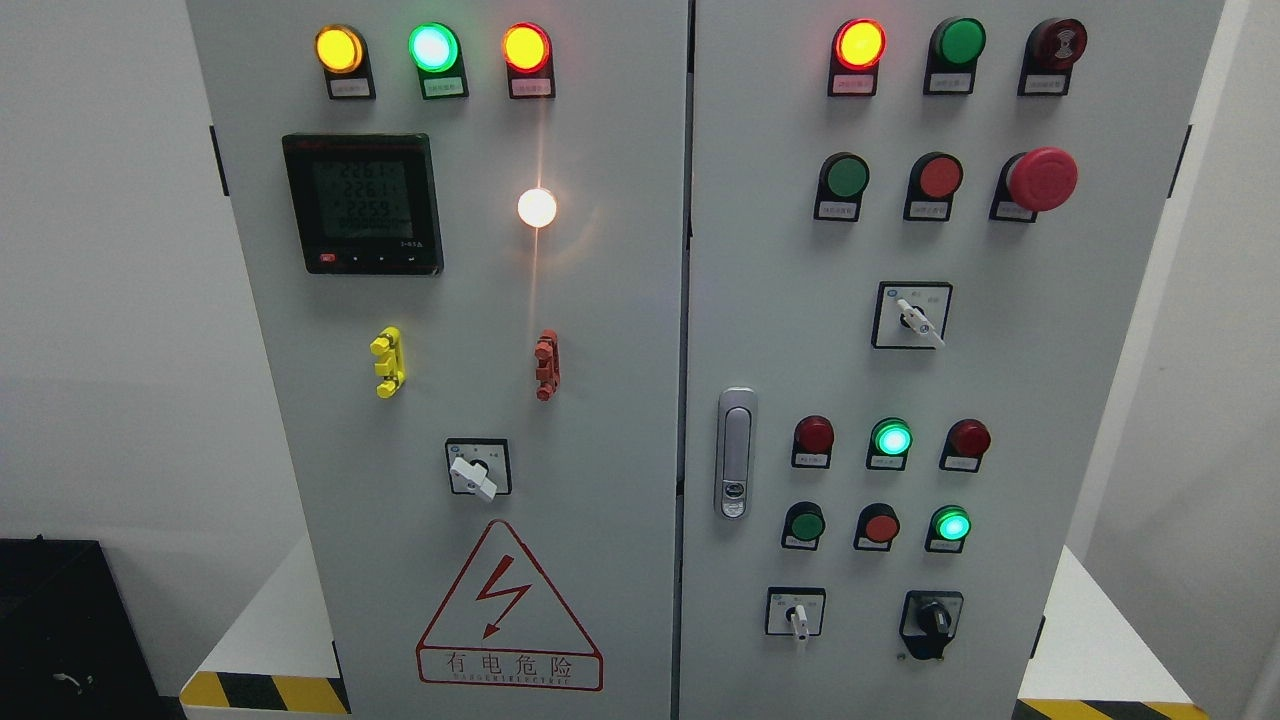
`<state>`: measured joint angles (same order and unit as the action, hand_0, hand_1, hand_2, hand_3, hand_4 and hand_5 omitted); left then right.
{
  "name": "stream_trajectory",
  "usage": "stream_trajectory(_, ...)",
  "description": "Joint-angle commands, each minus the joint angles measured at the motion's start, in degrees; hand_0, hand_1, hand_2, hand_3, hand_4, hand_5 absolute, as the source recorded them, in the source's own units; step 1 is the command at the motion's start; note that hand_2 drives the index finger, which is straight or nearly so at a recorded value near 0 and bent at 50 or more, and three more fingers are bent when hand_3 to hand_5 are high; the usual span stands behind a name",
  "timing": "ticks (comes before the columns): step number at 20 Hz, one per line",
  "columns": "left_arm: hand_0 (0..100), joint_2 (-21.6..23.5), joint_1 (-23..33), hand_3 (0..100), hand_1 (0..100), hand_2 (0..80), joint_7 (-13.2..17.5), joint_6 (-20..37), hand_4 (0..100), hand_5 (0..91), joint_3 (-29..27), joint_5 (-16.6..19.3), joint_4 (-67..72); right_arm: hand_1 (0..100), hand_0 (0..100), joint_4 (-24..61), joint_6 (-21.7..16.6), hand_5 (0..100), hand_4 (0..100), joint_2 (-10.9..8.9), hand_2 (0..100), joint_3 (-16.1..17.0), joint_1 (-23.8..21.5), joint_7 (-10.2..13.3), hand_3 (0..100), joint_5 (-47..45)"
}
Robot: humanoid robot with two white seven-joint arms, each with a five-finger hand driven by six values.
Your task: Flip black knob to close circuit
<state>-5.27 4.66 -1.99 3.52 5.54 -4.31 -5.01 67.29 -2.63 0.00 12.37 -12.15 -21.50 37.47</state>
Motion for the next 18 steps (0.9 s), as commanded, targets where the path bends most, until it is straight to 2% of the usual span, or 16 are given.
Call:
stream_trajectory(1, 12, 0.0, 0.0, 0, 56, 0.0, 0.0, 0.0, 0, 0.0, 0.0, 0.0, 0.0, 0, 0, 24.0, 0.2, 71, 77, 0.52, 77, 4.3, 0.1, 1.1, 93, 12.3)
stream_trajectory(3, 12, 0.0, 0.0, 0, 56, 0.0, 0.0, 0.0, 0, 0.0, 0.0, 0.0, 0.0, 0, 0, 27.3, 0.3, 79, 83, 1.14, 83, 4.3, 0.2, 2.1, 99, 16.3)
stream_trajectory(8, 12, 0.0, 0.0, 0, 56, 0.0, 0.0, 0.0, 0, 0.0, 0.0, 0.0, 0.0, 0, 0, 32.4, 2.1, 88, 89, 4.04, 88, 4.2, 3.8, 2.2, 100, 25.4)
stream_trajectory(13, 12, 0.0, 0.0, 0, 56, 0.0, 0.0, 0.0, 0, 0.0, 0.0, 0.0, 0.0, 0, 0, 34.4, 5.4, 90, 92, 4.13, 89, 2.5, 7.4, 1.6, 100, 29.3)
stream_trajectory(16, 12, 0.0, 0.0, 0, 56, 0.0, 0.0, 0.0, 0, 0.0, 0.0, 0.0, 0.0, 0, 0, 34.4, 6.0, 90, 92, 5.62, 90, 1.7, 9.8, 1.6, 100, 31.7)
stream_trajectory(18, 12, 0.0, 0.0, 0, 56, 0.0, 0.0, 0.0, 0, 0.0, 0.0, 0.0, 0.0, 0, 0, 34.4, 6.4, 90, 92, 5.88, 90, 1.4, 11.1, 1.6, 100, 32.7)
